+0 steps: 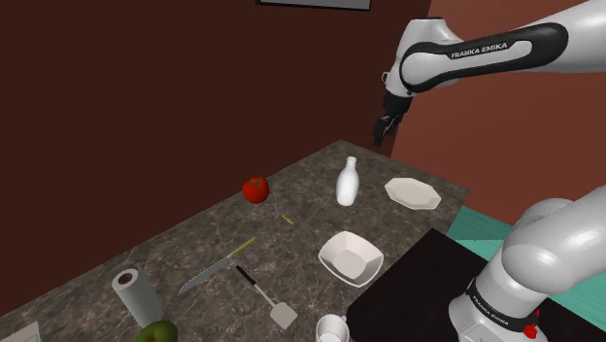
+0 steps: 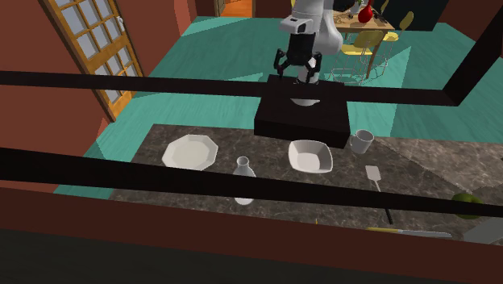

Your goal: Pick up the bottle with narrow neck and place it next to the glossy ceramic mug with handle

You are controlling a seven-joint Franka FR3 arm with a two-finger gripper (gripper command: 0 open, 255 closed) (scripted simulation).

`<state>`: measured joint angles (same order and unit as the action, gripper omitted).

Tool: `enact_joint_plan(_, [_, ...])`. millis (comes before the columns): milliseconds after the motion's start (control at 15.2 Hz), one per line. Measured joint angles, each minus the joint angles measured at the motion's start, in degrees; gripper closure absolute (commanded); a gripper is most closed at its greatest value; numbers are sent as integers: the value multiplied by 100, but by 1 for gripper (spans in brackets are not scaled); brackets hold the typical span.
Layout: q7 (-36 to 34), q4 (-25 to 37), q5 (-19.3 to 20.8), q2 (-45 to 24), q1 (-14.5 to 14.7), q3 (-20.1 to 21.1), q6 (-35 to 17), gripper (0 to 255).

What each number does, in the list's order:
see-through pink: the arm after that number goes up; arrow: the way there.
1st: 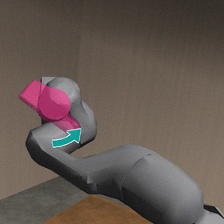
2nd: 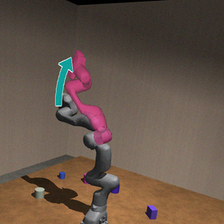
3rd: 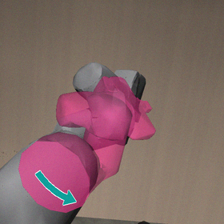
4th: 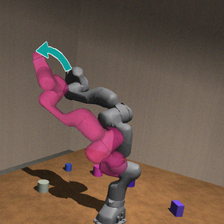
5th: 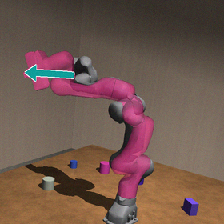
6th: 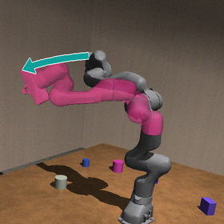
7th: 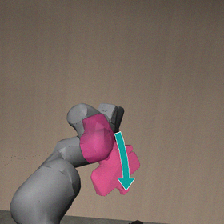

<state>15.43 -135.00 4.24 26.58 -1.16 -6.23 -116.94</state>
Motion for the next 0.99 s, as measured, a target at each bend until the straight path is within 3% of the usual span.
enact_joint_plan(462, [716,329,-223,-1321,-37,-478,-998,0])
enact_joint_plan(990, [1673,1277,-946,-3095,-125,-773,-1751,0])
